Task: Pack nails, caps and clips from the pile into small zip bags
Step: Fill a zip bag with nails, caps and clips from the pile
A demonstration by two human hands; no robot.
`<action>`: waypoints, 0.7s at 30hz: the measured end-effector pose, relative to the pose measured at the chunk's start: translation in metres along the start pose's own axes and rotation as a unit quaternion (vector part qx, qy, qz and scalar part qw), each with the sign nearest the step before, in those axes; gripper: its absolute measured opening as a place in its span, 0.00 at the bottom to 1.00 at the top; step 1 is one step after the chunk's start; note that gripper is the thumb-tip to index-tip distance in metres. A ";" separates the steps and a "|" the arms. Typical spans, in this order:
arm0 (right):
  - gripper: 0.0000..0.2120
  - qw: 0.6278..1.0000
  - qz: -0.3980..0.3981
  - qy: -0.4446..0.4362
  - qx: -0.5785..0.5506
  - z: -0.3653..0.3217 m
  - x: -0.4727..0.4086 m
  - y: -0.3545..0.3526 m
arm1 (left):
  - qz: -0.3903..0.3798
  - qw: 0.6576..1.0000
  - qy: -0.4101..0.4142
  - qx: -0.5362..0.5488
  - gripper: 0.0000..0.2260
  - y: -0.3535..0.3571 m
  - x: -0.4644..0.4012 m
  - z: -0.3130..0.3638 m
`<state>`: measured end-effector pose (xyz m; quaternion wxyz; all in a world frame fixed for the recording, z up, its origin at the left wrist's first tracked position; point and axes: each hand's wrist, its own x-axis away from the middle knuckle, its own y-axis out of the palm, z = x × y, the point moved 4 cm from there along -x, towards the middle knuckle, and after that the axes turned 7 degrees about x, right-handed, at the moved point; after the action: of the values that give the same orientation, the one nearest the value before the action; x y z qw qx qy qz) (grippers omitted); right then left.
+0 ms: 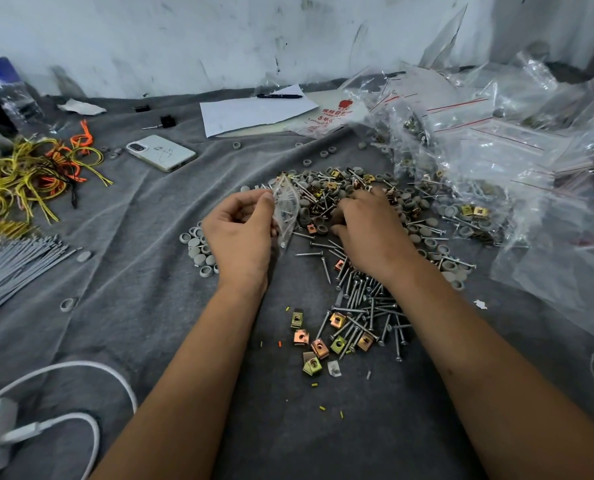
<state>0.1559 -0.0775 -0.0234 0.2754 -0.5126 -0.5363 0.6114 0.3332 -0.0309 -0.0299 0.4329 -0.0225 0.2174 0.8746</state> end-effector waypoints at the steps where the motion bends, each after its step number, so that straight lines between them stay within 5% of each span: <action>1: 0.11 1.000 0.000 0.001 0.000 0.001 0.001 0.000 | 0.005 1.000 0.004 0.000 0.10 -0.001 0.000 0.001; 4: 0.11 0.999 0.039 -0.006 -0.018 0.001 0.004 -0.005 | -0.013 1.000 -0.002 -0.014 0.08 0.000 0.000 -0.001; 9: 0.06 0.951 0.181 -0.034 -0.247 0.000 0.011 -0.035 | -0.094 0.992 -0.004 -0.083 0.08 0.009 0.005 -0.005; 21: 0.10 0.956 0.131 -0.098 -0.246 -0.014 0.018 -0.035 | -0.129 0.986 0.011 -0.102 0.04 0.014 0.010 -0.002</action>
<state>0.1554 -0.0469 0.0052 0.0050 -0.5677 -0.6226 0.5386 0.3160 -0.0312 -0.0288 0.5350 -0.1041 0.1267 0.8288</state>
